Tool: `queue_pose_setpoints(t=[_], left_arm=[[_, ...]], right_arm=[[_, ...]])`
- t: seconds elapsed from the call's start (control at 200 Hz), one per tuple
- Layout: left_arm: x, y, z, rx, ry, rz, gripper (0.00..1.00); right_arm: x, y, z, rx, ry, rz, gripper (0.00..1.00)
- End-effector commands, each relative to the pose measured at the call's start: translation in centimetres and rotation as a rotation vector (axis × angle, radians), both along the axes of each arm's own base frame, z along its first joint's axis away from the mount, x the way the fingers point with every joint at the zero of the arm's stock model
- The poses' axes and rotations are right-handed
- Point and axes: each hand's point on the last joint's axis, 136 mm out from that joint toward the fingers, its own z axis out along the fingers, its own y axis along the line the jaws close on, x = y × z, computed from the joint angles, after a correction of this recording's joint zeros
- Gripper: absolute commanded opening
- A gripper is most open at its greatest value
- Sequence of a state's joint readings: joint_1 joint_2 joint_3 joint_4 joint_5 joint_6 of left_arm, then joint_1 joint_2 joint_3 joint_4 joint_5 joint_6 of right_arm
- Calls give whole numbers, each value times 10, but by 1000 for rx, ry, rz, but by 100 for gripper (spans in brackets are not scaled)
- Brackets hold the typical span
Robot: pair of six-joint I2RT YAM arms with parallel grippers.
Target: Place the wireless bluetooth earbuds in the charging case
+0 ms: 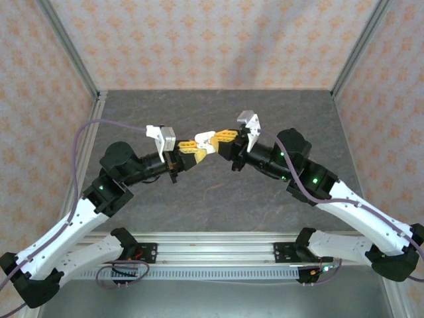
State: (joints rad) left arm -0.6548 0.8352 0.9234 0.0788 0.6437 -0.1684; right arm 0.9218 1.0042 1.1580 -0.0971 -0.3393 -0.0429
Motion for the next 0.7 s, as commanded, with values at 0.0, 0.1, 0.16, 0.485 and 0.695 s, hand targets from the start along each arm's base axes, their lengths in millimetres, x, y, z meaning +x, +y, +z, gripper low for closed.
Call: queue_pose_setpoints(t=[0.0,0.1,0.16,0.485,0.695], left_arm=[[-3,5,34,-70,-78,14,0],[-3,5,31,-64,-72,14,0],[-3,4,29,-58,-69,12,0],[-2,5,11,-32,-64,23,0],[-5,2,0,-8,-58,-3,0]], right_arm=[[-11,2,1,-8,31,54,25],[-11,-4,9,10,32,26,33],[-10,-10,16,25,34,3,36],[-8,-32,50,128,134,-7,54],[32,-46,44,154,380,-79,53]])
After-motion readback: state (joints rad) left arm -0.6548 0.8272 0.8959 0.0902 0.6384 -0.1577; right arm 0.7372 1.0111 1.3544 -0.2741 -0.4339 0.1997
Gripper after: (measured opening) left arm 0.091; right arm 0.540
